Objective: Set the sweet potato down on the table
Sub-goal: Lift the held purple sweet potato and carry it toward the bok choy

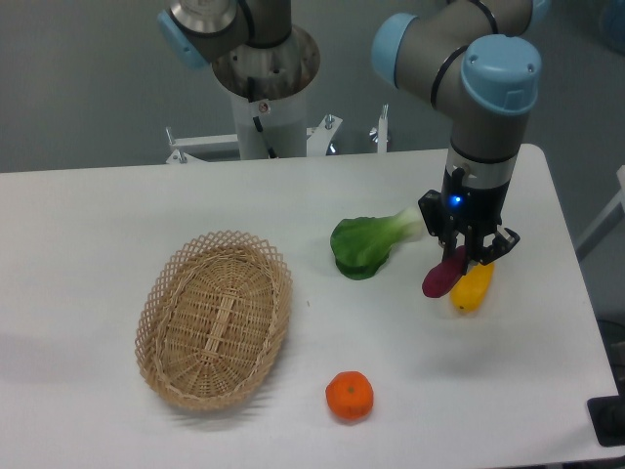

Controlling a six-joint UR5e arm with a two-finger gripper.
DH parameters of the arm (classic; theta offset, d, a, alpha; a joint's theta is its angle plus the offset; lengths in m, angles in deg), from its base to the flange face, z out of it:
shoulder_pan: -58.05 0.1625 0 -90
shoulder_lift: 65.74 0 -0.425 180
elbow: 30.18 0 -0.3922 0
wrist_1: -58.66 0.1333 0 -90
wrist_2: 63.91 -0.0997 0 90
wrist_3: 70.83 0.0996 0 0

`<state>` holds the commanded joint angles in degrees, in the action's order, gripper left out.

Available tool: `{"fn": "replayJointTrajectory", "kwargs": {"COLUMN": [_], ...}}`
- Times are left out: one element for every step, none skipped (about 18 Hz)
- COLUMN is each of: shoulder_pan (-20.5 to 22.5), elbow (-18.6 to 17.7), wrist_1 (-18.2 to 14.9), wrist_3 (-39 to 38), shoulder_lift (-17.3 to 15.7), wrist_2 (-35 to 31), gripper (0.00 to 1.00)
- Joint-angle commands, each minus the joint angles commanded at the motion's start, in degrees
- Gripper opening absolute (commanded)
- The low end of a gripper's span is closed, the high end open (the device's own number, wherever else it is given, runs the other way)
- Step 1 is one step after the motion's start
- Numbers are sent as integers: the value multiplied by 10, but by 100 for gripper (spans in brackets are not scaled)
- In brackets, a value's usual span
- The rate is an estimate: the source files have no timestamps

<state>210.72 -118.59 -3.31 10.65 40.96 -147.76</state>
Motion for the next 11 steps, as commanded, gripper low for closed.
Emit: {"fn": "replayJointTrajectory", "kwargs": {"shoulder_pan": [0, 0, 0, 0, -1, -1, -1, -3, -10, -20, -30], "elbow": [-6, -14, -17, -24, -32, -43, -54, -64, -77, -86, -96], "wrist_1": [2, 5, 17, 25, 30, 35, 40, 54, 70, 89, 107], "wrist_3": [-2, -8, -13, -15, -17, -18, -28, -60, -96, -125, -146], "shoulder_lift": [-1, -2, -2, -2, -3, -3, -3, -3, -1, 3, 4], "wrist_2": [1, 2, 1, 0, 0, 0, 0, 0, 2, 0, -3], "gripper": [19, 19, 19, 19, 19, 19, 19, 19, 19, 19, 19]}}
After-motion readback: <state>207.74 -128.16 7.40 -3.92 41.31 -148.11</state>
